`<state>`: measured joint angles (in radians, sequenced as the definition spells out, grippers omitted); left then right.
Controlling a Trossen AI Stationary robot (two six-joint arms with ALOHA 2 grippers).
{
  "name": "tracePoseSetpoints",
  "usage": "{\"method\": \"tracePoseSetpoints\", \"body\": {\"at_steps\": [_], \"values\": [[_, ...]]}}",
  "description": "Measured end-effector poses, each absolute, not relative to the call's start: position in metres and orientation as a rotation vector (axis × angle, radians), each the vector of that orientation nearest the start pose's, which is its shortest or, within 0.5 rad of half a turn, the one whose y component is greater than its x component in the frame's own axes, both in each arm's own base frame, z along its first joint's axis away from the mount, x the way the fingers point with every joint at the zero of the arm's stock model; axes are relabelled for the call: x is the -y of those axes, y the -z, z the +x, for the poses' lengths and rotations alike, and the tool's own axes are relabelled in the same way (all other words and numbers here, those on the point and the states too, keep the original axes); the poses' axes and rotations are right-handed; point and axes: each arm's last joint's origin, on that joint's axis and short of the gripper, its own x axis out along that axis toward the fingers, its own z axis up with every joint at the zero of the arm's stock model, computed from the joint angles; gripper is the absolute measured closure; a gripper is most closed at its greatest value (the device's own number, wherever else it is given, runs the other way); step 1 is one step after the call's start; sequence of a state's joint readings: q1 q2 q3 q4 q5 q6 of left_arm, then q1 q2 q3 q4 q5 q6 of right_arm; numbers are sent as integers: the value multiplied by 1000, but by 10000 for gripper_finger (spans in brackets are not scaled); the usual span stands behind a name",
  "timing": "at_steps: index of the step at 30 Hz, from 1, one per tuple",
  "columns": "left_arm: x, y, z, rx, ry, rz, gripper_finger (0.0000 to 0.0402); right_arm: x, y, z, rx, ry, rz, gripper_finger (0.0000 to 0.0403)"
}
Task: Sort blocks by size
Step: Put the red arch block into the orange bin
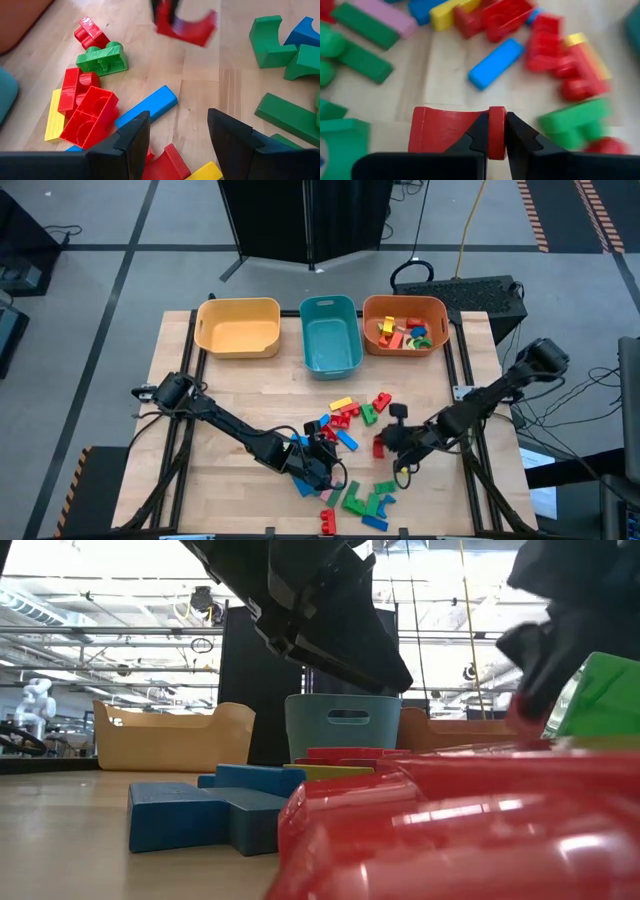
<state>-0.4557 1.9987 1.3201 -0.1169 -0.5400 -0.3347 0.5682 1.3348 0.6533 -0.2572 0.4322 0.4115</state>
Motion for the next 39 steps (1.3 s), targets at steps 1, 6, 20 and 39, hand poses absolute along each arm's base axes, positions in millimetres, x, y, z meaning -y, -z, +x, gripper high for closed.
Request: {"method": "tracePoseSetpoints", "body": {"at_steps": [1, 6, 20, 39], "values": [[173, -171, 386, -672, -193, 59, 210, -117, -182, 207, -813, 59, -79, 375], [173, -171, 386, -671, -193, 59, 210, -96, -202, 193, -792, 150, -122, 375], [169, -171, 388, -670, -199, 63, 210, -15, -237, 180, -729, 465, -179, 372], [157, -171, 393, -677, -213, 100, 210, 126, -233, 164, -753, 903, 56, 372]]}}
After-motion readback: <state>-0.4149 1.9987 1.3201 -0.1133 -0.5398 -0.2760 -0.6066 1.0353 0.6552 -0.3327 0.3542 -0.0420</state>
